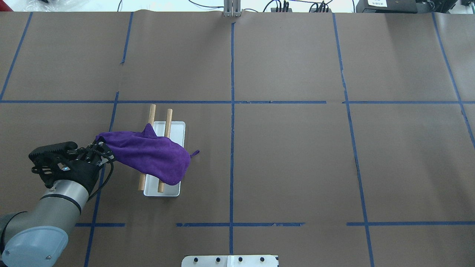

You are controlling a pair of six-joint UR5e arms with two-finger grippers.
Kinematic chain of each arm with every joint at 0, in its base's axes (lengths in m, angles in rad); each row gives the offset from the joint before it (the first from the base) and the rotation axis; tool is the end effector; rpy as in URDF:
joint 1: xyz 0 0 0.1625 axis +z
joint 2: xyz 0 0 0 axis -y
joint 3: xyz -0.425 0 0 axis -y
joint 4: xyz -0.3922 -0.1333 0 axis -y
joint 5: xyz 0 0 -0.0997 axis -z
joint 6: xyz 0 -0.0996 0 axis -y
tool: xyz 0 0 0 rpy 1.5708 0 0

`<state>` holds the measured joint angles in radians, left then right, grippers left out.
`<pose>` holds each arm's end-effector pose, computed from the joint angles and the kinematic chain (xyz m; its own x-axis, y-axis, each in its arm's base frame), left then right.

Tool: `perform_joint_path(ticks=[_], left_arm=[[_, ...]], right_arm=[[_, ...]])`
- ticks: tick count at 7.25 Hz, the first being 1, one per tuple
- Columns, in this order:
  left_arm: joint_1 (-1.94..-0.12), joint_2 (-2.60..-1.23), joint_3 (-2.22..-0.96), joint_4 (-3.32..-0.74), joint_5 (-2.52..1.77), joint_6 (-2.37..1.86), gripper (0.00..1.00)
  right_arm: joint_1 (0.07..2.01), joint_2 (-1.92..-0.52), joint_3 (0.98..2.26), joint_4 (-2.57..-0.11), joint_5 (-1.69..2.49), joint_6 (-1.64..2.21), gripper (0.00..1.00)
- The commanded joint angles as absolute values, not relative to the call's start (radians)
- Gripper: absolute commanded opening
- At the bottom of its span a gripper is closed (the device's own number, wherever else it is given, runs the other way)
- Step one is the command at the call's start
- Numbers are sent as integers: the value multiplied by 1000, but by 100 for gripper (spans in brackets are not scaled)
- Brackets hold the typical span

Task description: Hang towel on rack

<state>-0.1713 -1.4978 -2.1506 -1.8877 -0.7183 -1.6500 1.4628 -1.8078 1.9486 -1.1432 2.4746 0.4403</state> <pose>0.3860 -0.2782 0.3674 0.6155 -0.1593 -0.7719 0.7074 0.5434 0.4520 0.0110 -0.4093 0.5188 0.5538 -0.0836 0.8284 -0.1605 0.9656 0.2047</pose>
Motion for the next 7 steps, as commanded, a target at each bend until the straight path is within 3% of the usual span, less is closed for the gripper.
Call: perform_joint_path(ticks=[1,7], left_arm=[[-173,-1497,-2161,-1891,-748,-1646,100],[-383,-1564,-2192,-1887,-1525,-1447,100]], right_arm=[[1465,-1807,1948,-1144,2482,440,100],[1465,-1816,1944,-1155,2480,445,100]])
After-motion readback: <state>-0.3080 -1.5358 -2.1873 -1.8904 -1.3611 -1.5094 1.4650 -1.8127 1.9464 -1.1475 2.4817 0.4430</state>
